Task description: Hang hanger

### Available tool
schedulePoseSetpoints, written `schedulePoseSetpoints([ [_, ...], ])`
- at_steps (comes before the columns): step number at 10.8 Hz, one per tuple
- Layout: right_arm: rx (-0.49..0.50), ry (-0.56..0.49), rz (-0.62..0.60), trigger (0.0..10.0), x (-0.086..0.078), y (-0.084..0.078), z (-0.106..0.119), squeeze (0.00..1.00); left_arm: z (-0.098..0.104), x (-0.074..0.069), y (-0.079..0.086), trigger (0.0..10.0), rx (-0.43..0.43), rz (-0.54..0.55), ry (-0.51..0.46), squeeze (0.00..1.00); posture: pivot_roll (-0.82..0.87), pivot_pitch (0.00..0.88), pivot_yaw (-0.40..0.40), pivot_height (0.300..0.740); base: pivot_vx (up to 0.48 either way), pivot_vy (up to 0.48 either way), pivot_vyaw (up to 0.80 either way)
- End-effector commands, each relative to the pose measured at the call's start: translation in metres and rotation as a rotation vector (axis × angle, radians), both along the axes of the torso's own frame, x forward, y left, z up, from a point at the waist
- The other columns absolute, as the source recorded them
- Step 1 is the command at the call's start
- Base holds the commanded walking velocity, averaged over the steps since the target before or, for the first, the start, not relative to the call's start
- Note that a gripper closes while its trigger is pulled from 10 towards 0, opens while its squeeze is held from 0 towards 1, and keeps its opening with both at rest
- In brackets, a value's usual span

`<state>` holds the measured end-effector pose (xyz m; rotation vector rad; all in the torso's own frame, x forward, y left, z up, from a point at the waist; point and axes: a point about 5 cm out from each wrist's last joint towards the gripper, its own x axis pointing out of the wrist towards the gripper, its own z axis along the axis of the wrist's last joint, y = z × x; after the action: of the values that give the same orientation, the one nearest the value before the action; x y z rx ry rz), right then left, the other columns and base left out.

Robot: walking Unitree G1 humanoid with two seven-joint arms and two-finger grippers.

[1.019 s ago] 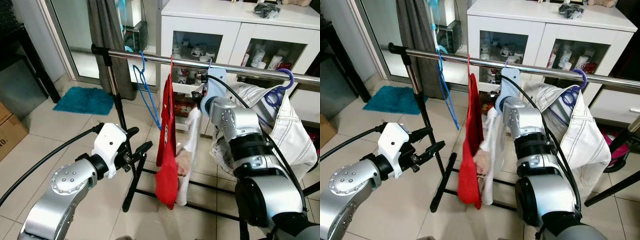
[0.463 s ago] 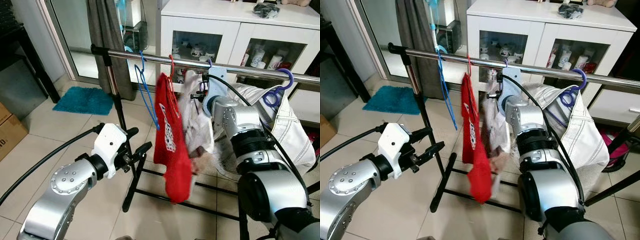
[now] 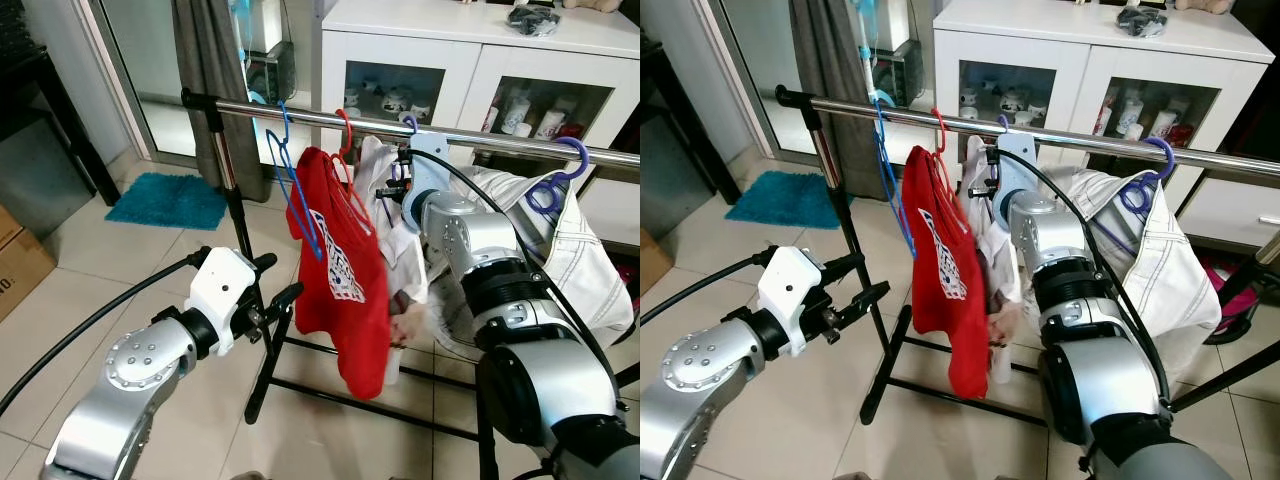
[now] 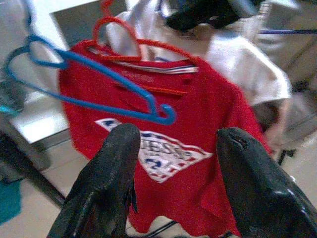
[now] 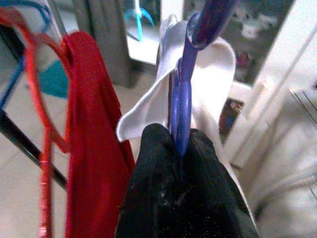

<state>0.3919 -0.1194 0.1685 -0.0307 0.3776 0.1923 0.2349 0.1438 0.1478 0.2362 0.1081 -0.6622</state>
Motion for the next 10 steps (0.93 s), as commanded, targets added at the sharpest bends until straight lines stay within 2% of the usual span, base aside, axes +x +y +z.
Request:
schedulePoseSetpoints([
  [1,0.029,-0.095,0.018,0.0,0.001,-0.003,0.018,0.00,-0.001,0.003,0.001,10.0,0.004,0.044,0.009,0.00,-0.06,0.000,0.013,0.740,0.000,0.000,0.00],
  [2,0.063,-0.148,0.020,0.0,-0.004,-0.008,0.026,0.00,-0.002,0.008,0.003,10.0,-0.038,0.132,0.011,0.00,-0.06,0.000,0.012,0.740,0.000,0.000,0.00],
  [3,0.055,-0.179,0.043,0.0,-0.013,-0.016,0.031,0.00,-0.002,0.012,0.004,10.0,-0.086,0.199,-0.001,0.00,-0.07,0.000,0.013,0.740,0.000,0.000,0.00],
  [4,0.023,-0.195,0.070,0.0,-0.023,-0.022,0.030,0.00,-0.005,0.011,0.002,10.0,-0.095,0.211,0.003,0.00,-0.07,0.000,0.012,0.740,0.000,0.000,0.00],
  [6,-0.054,-0.268,0.157,0.0,-0.055,-0.031,0.024,0.00,-0.009,0.012,-0.002,10.0,-0.130,0.263,0.002,0.00,-0.08,0.000,0.007,0.740,0.000,0.000,0.00],
  [9,-0.042,-0.250,0.143,0.0,-0.082,-0.039,0.005,0.00,-0.014,0.010,-0.003,10.0,-0.144,0.283,0.006,0.00,-0.08,0.000,0.003,0.740,0.000,0.000,0.00],
  [10,-0.071,-0.221,0.131,0.0,-0.091,-0.043,-0.005,0.00,-0.014,0.009,-0.004,10.0,-0.144,0.280,0.007,0.00,-0.08,0.000,-0.001,0.740,-0.259,0.000,0.00],
])
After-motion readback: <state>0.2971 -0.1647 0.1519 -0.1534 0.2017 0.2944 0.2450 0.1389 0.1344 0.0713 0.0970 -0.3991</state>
